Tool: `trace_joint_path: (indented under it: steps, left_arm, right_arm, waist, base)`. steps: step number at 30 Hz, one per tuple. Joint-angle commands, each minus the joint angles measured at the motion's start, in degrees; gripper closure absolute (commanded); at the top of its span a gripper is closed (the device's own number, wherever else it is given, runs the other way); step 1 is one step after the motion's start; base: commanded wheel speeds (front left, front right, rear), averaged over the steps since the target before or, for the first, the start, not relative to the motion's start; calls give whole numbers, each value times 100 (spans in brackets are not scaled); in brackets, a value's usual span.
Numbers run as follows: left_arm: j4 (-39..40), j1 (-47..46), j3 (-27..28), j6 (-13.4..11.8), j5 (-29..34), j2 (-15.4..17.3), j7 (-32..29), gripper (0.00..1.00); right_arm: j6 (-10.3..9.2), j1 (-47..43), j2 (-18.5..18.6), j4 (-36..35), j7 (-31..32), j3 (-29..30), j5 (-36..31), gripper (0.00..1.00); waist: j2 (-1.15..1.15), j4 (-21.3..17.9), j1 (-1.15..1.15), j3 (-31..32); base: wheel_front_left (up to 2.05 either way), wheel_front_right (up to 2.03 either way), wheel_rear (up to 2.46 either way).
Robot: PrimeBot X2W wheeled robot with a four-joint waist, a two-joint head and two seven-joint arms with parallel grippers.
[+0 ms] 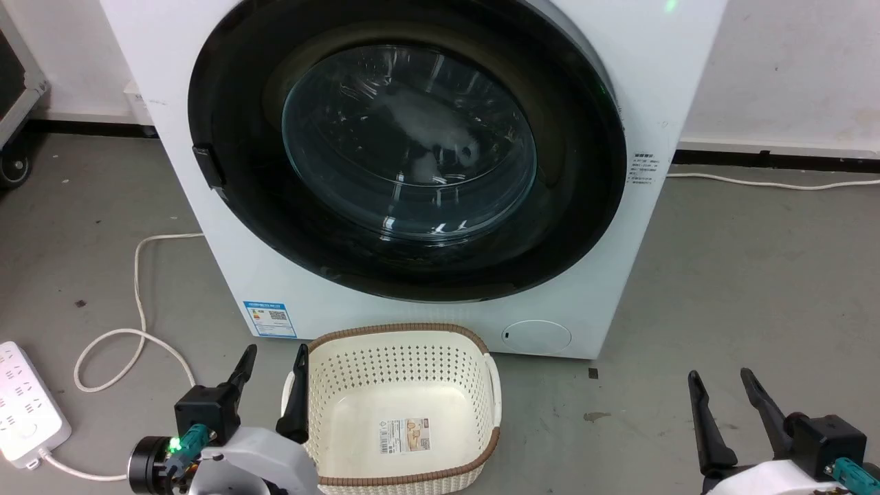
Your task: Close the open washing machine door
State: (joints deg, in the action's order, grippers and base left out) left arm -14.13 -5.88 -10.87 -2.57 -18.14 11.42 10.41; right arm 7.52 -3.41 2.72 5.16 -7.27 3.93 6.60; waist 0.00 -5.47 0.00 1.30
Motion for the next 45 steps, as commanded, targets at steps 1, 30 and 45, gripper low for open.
trace_joint_path:
  steps: [1, 30, 45]
  left_arm:
    - [-22, 49, -18, 0, 29, 18, -18, 0]
    - [-49, -8, -18, -26, -69, -27, -105, 100]
    - [131, 65, 118, 9, 163, -129, -220, 100]
  right_arm:
    - [-3, -95, 16, -35, 25, 19, -9, 0]
    - [0, -5, -1, -18, 105, -15, 131, 100]
    - [0, 37, 1, -80, 182, -61, 33, 100]
  waist:
    - [0, 4, 0, 0]
    - [0, 22, 0, -18]
    - [0, 87, 0, -32]
  base:
    - [0, 0, 0]
    - [0, 0, 0]
    - [0, 0, 0]
